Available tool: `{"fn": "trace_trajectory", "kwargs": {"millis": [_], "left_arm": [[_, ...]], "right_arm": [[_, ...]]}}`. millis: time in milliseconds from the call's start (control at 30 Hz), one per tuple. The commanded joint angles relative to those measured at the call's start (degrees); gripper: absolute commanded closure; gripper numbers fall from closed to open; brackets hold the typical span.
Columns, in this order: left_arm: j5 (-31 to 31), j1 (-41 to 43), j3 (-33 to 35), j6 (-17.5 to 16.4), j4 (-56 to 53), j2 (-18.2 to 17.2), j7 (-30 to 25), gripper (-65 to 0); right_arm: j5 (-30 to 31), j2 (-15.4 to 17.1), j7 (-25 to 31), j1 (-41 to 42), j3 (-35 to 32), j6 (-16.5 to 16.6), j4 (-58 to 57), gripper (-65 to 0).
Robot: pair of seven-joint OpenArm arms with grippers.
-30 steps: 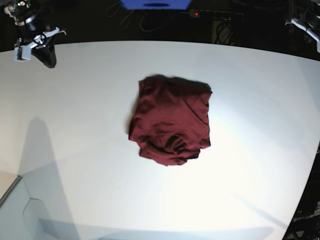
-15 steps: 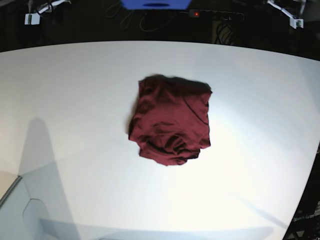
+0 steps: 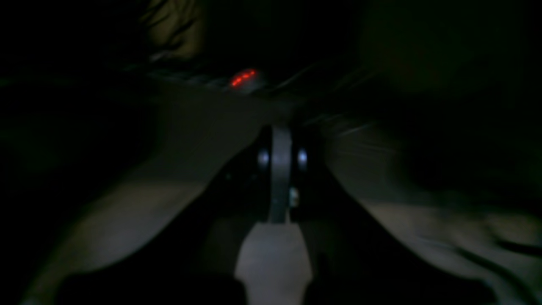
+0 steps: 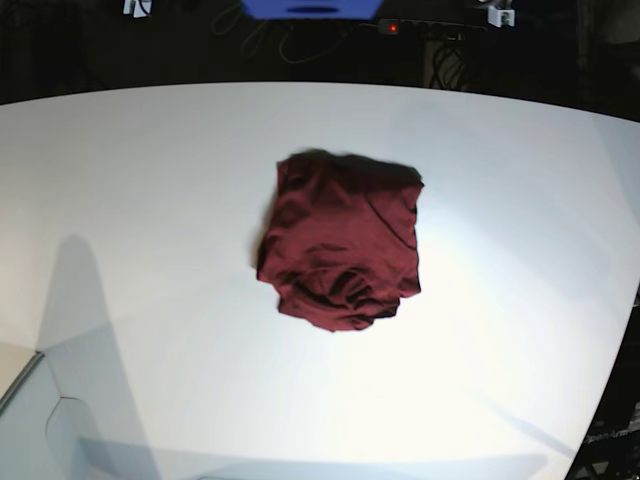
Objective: Layout the t-shirt on the table in an organized manner, then fold the t-shirt properly
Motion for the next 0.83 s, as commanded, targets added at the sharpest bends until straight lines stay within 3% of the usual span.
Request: {"fn": "trace_trajectory", "kwargs": {"millis": [0,100,167,333,367,533,800], "left_arm": [[-0.13,0.05,1.03,1.61,0.16,-0.39,-1.28,0.0],[-0.57,-1.71,3.58,7.94,0.08,2.25,1.27,0.0],[-0.65,-2.59,3.40,8.73,0.08,3.57,3.73,0.0],[-0.74,-4.09,2.44,8.99,-0.01,7.70,7.69,0.0],[-0.74,-4.09,2.09,9.08,-0.01,8.23,7.69,0.0],[-0.74,-4.26,0.94,9.08,-0.01,9.64,8.13,0.0],[-0.65,-4.97,-2.57,9.08,-0.01,9.55,8.22,0.0]], "right_arm": [[0.50,0.69,4.11,0.80,-1.45,-1.26,-3.56,0.0],[0.50,-0.02,11.32,3.88,-7.25,-8.64,-10.77,0.0],[0.50,-0.63,12.03,3.97,-10.06,-14.79,-10.59,0.0],[0.50,-0.81,10.35,4.23,-16.57,-35.37,-10.24,0.0],[0.50,-0.81,10.44,4.76,-18.06,-37.21,-10.24,0.0],[0.50,-1.07,9.92,5.55,-25.18,-44.07,-10.33,0.0],[0.50,-3.62,9.92,5.37,-34.24,-44.68,-10.41,0.0]]}}
